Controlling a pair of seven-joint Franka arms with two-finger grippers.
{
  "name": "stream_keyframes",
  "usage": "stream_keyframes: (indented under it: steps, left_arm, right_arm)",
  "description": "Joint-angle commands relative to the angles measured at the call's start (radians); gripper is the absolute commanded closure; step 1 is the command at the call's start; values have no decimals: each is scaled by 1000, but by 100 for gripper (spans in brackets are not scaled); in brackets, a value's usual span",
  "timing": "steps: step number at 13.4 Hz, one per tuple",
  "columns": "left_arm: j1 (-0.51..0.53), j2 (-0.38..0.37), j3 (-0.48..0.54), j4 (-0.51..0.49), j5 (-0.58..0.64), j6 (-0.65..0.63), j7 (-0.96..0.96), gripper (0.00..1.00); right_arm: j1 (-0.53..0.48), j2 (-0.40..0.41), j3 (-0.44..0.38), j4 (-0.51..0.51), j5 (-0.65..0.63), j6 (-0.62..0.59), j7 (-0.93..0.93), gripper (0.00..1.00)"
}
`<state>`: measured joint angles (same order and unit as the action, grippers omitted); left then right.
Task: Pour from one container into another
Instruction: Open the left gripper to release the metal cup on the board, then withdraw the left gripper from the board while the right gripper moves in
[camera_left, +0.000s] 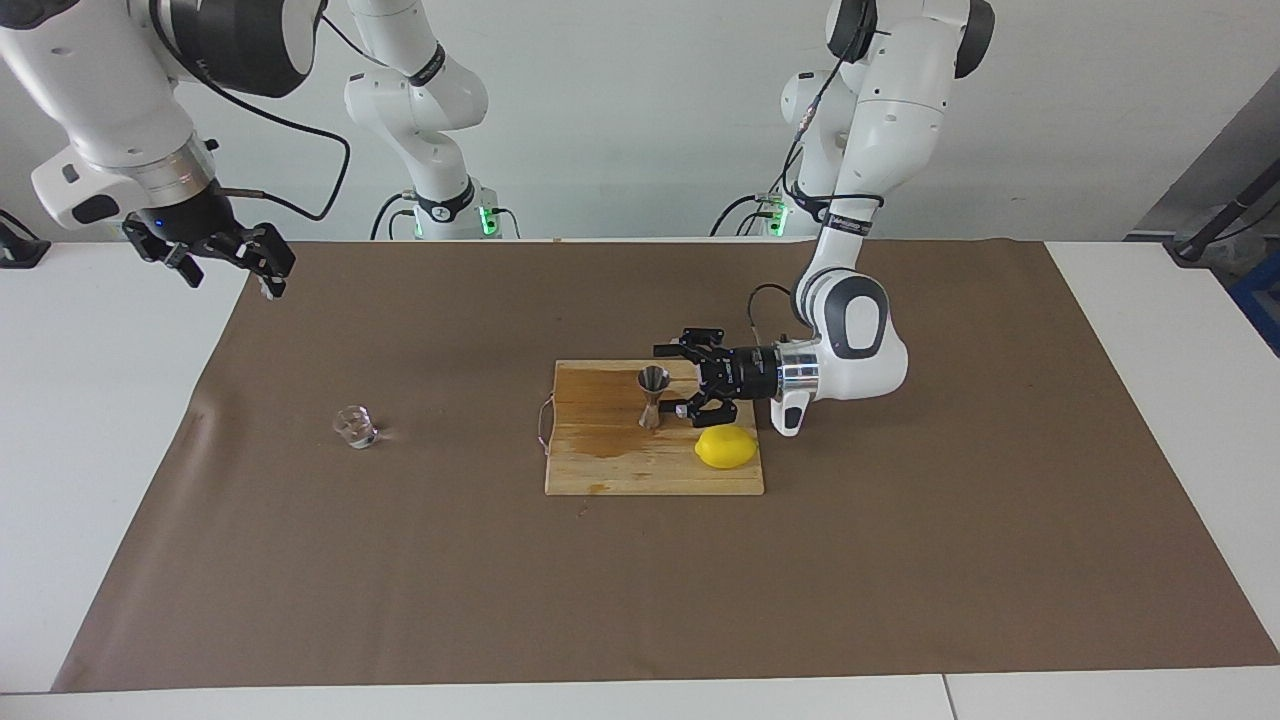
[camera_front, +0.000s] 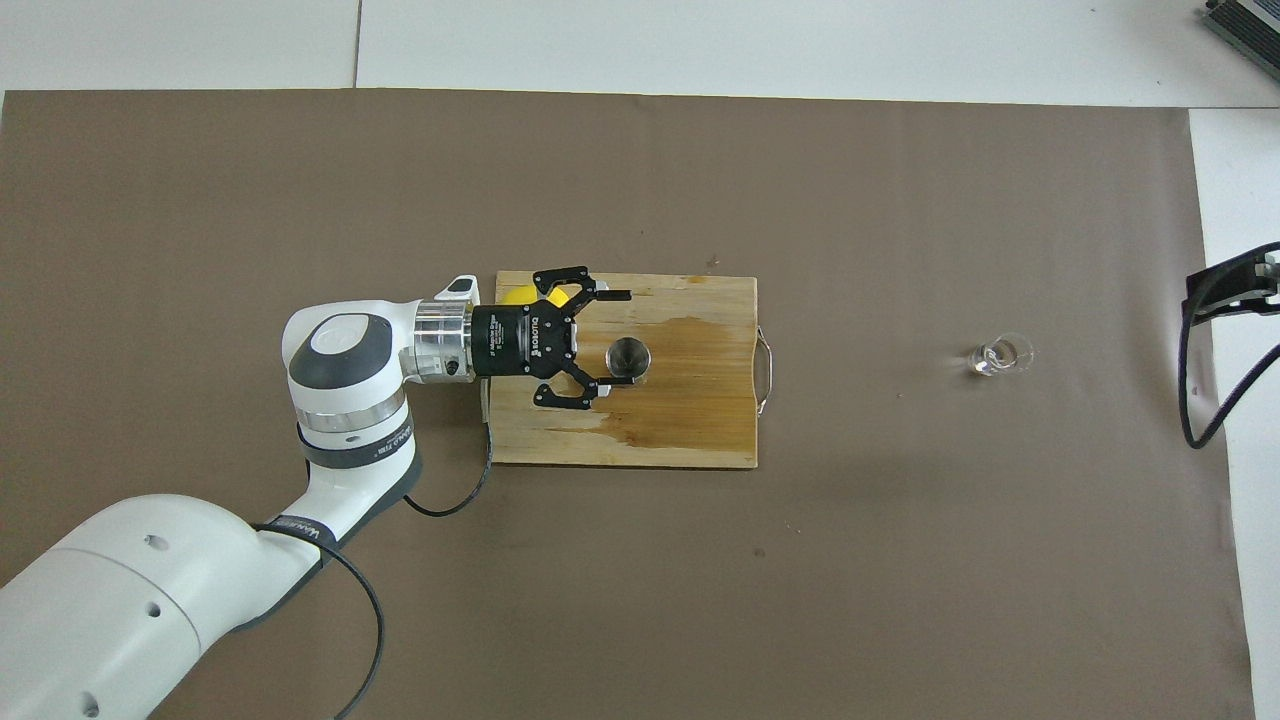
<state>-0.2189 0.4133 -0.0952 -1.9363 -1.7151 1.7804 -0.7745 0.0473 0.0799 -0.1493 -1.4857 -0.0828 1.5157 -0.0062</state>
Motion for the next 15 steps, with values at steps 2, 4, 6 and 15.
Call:
stream_keyframes:
  steps: [2, 4, 6, 15]
  left_arm:
    - [12, -77, 74, 2, 113, -91, -100, 0]
    - [64, -84, 84, 60, 240, -136, -115, 0]
    - [125, -88, 84, 123, 380, -176, -115, 0]
    - [225, -87, 103, 440, 1067, -249, 214, 0]
  right_arm:
    - [-6, 1, 2, 2, 40, -2, -21, 0]
    - [-6, 0, 1, 1, 75, -2, -18, 0]
    - [-9, -3, 1, -7, 77, -3, -17, 0]
    - [-26, -87, -1, -141, 109, 98, -14, 0]
